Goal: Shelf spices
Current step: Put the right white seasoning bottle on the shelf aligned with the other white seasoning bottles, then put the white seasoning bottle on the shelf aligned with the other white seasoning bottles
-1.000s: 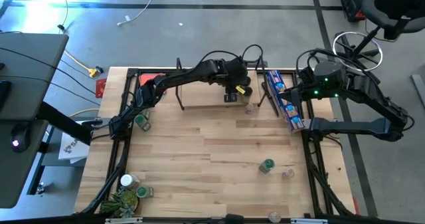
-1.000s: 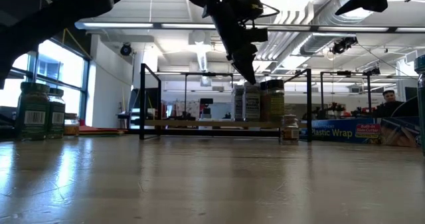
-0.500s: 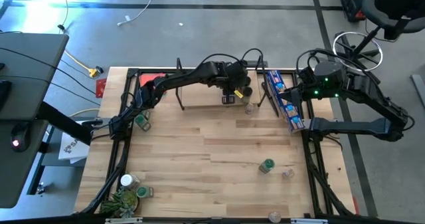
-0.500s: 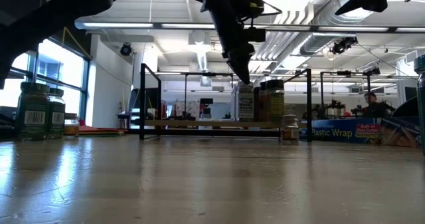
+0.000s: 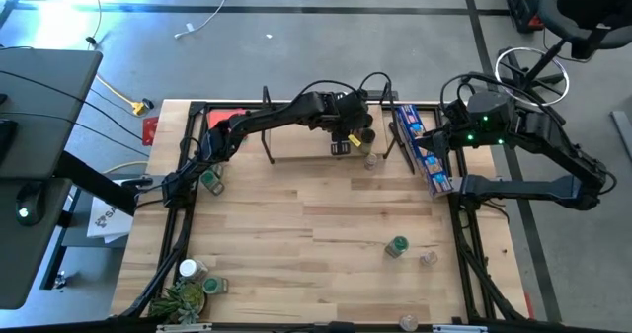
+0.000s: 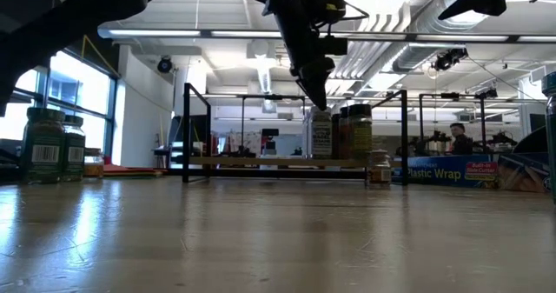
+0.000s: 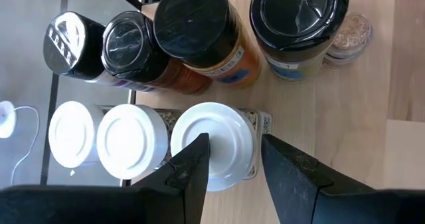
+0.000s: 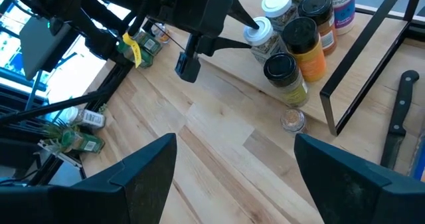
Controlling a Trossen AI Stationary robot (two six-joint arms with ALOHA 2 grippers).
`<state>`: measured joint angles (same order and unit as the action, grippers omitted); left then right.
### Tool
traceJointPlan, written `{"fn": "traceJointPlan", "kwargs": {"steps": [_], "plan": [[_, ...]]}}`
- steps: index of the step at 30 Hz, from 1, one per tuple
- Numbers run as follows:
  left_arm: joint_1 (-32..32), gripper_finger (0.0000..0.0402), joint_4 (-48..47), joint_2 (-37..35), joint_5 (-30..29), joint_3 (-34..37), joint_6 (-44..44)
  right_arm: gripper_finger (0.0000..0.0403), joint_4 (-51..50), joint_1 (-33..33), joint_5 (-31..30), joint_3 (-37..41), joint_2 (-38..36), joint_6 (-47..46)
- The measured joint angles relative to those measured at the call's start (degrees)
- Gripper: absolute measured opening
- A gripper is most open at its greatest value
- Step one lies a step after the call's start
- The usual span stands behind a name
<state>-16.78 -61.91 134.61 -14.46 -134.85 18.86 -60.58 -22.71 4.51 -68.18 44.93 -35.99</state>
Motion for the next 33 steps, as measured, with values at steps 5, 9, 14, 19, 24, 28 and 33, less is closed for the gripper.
{"fn": "traceJointPlan", "kwargs": {"steps": [5, 9, 14, 19, 24, 28, 33], "plan": [[0.02, 0.0133, 0.09, 0.02, -0.13, 0.02, -0.42, 0.03, 0.0, 0.0, 0.0, 0.02, -0.01, 0.0], [0.47, 0.0133, 0.14, -0.13, -1.46, -0.07, -0.73, 0.03, 0.01, 0.02, 0.0, -0.01, -0.01, 0.0], [0.85, 0.0146, 2.01, -0.63, -2.33, 0.09, 0.02, 0.03, 0.0, 0.02, 0.0, -0.01, -0.01, 0.0], [0.85, 0.0171, 2.12, -1.33, -2.38, 0.09, 0.25, 0.03, 0.02, 0.0, 0.0, 0.02, -0.02, 0.24], [1.77, 0.0188, 0.91, -3.99, -2.37, 0.09, -0.74, 0.03, 0.0, 0.02, 0.0, 0.02, 0.0, 0.44], [3.28, 0.0191, -2.22, -9.82, -2.24, 0.06, -6.07, 0.03, 0.0, 0.02, 0.04, 0.02, -0.01, 1.5], [5.17, 0.0191, -8.23, -18.7, -1.75, -0.07, -17.45, 0.03, 1.05, 0.0, -0.07, 0.02, 0.0, 4.88]]}}
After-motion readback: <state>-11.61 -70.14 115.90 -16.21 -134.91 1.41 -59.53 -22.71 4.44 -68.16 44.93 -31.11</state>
